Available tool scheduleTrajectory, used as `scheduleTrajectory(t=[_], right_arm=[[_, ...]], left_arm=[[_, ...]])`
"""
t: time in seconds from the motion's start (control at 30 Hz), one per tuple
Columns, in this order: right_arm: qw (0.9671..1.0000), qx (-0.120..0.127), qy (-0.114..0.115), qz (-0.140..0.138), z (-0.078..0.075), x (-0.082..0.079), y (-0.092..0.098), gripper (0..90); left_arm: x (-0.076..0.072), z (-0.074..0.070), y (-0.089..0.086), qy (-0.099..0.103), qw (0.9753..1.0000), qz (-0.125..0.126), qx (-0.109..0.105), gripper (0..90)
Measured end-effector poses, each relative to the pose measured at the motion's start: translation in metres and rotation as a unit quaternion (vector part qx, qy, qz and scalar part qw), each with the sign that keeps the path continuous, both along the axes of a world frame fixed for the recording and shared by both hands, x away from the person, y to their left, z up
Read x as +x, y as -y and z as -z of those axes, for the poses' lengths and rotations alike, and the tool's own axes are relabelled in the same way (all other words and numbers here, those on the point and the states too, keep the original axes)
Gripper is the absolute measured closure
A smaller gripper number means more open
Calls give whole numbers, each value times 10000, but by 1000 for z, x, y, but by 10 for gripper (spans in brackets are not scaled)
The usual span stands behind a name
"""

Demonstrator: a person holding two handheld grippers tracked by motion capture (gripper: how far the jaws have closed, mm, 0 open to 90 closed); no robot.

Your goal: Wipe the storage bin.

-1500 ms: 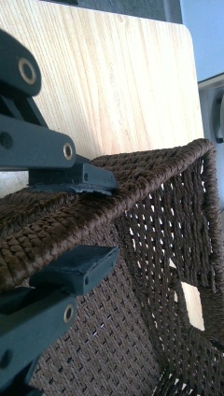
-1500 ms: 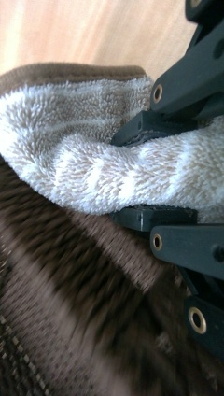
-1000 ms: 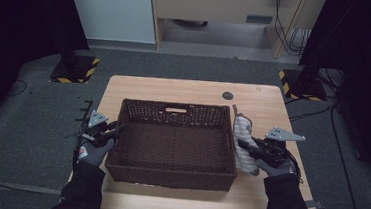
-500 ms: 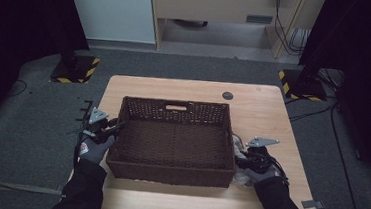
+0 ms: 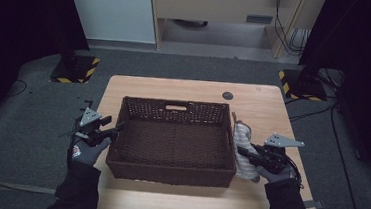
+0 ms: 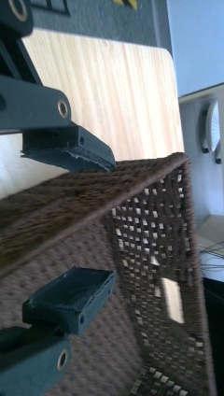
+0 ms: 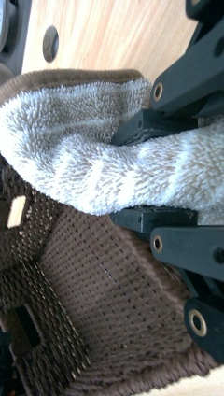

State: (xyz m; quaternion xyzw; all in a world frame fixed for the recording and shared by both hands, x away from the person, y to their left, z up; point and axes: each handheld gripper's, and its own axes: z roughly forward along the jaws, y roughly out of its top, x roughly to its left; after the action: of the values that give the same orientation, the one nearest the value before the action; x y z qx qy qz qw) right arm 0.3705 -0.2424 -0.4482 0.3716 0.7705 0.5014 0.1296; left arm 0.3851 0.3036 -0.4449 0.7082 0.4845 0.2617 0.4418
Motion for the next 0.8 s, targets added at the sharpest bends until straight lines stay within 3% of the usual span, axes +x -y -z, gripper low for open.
scheduleTrajectory(t=[0.2,0.3,0.4,0.5,0.63,0.8], right_arm=[[9989,-331,-331,-90,20,2,-10,655],[9972,-549,-497,-130,32,3,-15,654],[9951,-726,-654,-150,42,4,-19,653],[9938,-793,-754,-170,47,6,-19,653],[9959,-679,-585,-135,37,4,-14,653],[9998,-132,-116,-75,7,-7,-3,654]], left_arm=[[-15,4,-2,-170,9998,101,-8,412],[-16,6,-1,-250,9995,171,-62,433],[-16,9,2,-335,9992,198,66,478],[-15,13,2,-443,9988,183,23,514],[-15,15,1,-493,9984,197,-192,564],[-17,14,4,-469,9988,56,-110,623]])
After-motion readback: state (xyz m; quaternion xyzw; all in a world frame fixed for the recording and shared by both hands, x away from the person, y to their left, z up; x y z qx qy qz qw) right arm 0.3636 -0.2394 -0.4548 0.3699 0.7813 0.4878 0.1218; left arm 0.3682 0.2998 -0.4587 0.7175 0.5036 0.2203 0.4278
